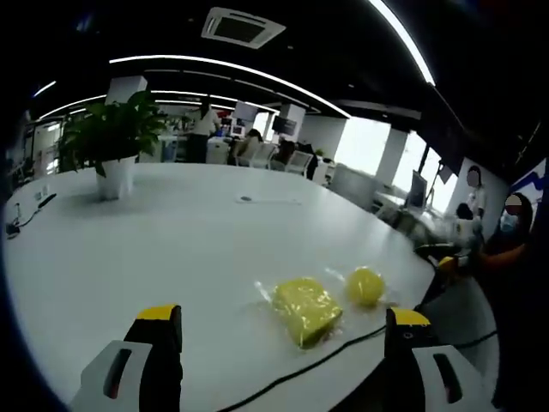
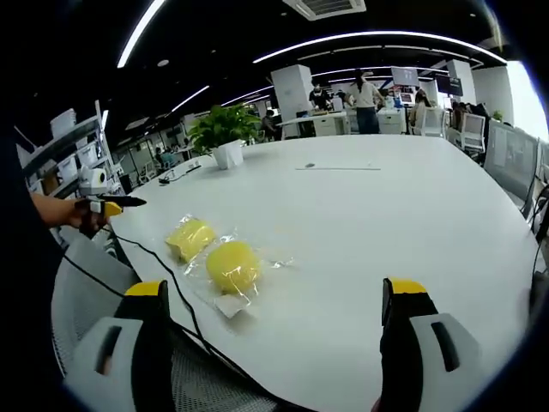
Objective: Compare the silicone blocks by pressing each to a similar depth, holding the contact briefly, and releasing to observe deformation and rebound differences across the visible hardness samples.
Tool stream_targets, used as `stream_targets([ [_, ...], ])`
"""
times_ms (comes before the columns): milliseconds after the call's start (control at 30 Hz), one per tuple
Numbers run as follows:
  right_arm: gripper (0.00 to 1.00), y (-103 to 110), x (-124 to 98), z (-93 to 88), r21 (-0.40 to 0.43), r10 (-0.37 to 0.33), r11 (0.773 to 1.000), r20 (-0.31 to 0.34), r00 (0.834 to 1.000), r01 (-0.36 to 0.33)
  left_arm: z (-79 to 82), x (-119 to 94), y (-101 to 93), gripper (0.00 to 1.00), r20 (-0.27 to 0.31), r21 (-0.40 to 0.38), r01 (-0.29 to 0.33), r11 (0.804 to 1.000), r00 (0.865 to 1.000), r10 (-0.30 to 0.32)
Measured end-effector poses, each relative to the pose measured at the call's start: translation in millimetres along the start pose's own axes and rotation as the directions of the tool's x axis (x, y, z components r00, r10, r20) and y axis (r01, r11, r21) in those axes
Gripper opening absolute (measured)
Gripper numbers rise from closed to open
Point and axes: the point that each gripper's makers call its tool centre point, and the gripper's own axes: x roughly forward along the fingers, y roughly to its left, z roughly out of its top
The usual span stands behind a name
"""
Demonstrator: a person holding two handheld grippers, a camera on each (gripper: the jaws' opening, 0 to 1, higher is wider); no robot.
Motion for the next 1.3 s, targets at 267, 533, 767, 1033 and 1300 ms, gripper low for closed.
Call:
stream_targets([
  [267,0.96,-2.3,-1.3,1.4,0.005,-0.005,1.0,0.002,1.0,0.005,-2.8,1.6,0.2,1.0,-0.009,-0.011,0.006,1.0,1.0,-0.007],
  [533,0.96,-2.0,-1.6,-0.7,0.007,-0.006,1.0,-0.002,1.0,0.006,-6.9,1.5,0.2,1.0,-0.021,-0.019,0.013,1.0,1.0,-0.014],
  [767,0.96,0.0,-0.6,0.0,0.004,-0.004,1.0,0.001,1.0,0.004,-8.3,1.3,-2.2,1.0,-0.032,-0.018,0.022,1.0,0.999,-0.023],
  [1033,0.96,-2.8,-2.8,4.3,0.005,-0.01,1.0,0.009,1.0,0.01,-6.3,3.0,-4.0,1.0,-0.03,-0.013,0.03,0.999,0.999,-0.031],
  [1300,0.96,-1.8,-4.0,3.5,0.006,-0.011,1.0,0.009,1.0,0.011,-6.6,3.7,-4.5,1.0,-0.029,-0.015,0.034,0.999,0.999,-0.034],
])
